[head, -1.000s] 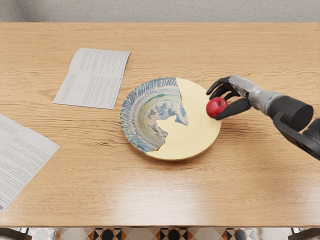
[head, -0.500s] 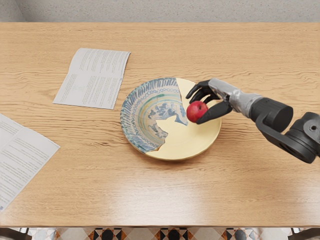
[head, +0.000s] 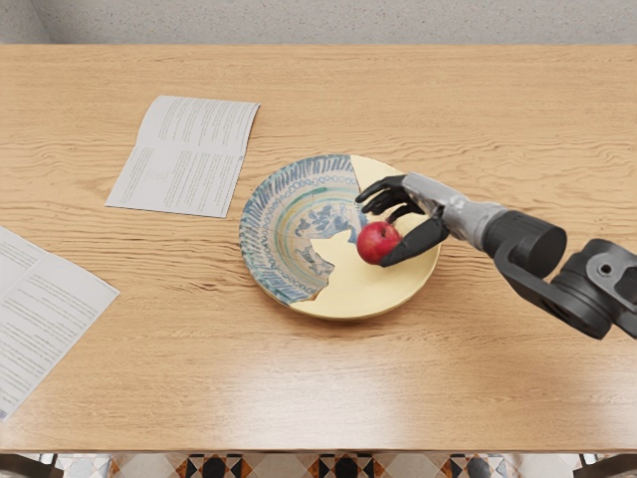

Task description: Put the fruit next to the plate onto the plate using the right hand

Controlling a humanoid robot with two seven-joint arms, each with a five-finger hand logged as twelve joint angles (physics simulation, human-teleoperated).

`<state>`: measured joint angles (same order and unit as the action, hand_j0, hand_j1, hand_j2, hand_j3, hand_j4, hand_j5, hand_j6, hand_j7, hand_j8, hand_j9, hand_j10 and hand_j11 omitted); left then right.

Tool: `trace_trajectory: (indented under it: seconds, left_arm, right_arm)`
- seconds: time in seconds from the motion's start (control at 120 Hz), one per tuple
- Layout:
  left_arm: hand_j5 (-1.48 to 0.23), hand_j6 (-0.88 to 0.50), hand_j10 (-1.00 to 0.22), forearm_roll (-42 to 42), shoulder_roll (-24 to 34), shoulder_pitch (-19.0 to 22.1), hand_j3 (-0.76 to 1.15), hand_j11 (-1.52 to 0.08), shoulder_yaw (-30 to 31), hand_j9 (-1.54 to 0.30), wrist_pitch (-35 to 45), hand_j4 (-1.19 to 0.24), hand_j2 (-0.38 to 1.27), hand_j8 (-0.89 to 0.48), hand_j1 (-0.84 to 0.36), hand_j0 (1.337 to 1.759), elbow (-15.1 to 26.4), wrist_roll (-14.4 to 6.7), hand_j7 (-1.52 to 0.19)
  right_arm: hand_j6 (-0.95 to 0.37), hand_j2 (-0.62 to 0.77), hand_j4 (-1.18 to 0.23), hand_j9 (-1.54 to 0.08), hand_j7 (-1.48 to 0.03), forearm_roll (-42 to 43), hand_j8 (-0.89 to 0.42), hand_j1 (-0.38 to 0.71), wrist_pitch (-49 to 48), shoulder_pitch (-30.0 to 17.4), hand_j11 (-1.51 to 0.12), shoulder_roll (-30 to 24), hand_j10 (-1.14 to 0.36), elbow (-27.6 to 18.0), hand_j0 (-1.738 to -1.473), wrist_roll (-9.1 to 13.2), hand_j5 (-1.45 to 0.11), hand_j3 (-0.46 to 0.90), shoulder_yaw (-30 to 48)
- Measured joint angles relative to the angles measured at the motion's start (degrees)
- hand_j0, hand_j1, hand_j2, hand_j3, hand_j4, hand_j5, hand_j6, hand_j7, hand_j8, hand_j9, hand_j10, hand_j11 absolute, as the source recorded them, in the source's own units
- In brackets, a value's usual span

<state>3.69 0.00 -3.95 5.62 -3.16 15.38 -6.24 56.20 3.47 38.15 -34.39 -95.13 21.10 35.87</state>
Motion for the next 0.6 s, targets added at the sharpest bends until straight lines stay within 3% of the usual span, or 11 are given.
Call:
trace_trajectory:
  seconds: [0.175, 0.325, 0.442, 0.6]
  left_arm:
    - [0.0, 0.0, 0.0, 0.0, 0.0, 0.0, 0.0, 0.0, 0.0, 0.0, 0.0, 0.0, 0.0, 0.0, 0.35, 1.658, 0.0, 0.0, 0.0]
    - [0.0, 0.0, 0.0, -0.03, 0.0, 0.08, 0.0, 0.0, 0.03, 0.0, -0.05, 0.0, 0.0, 0.0, 0.35, 1.658, 0.01, -0.05, 0.0]
    - [0.0, 0.0, 0.0, -0.01, 0.0, 0.81, 0.0, 0.0, -0.01, 0.0, 0.01, 0.0, 0.0, 0.0, 0.35, 1.658, 0.0, -0.13, 0.0]
    - [0.0, 0.0, 0.0, -0.19, 0.0, 1.58, 0.0, 0.0, -0.01, 0.0, 0.16, 0.0, 0.0, 0.0, 0.35, 1.658, -0.02, -0.26, 0.0]
  right_arm:
    - [-0.2, 0.04, -0.19, -0.25, -0.25, -0.14, -0.15, -0.15, -1.39, -0.28, -0.25, -1.09, -0.18, 0.06, -1.658, -0.05, -0.25, 0.0, 1.57]
    - [-0.11, 0.02, -0.1, -0.14, -0.14, -9.75, -0.09, -0.24, -17.3, -0.35, -0.14, -6.1, -0.1, 0.67, -1.658, -0.09, -0.14, 0.0, 8.44]
    - [-0.07, 0.01, -0.07, -0.09, -0.09, -19.86, -0.06, -0.27, -31.13, -0.36, -0.09, -13.22, -0.07, 4.71, -1.658, -0.25, -0.09, 0.0, 12.86]
    - [-0.05, 0.0, -0.05, -0.06, -0.06, -28.48, -0.04, -0.3, -36.88, -0.32, -0.06, -20.23, -0.05, 12.78, -1.658, -0.52, -0.06, 0.0, 14.75]
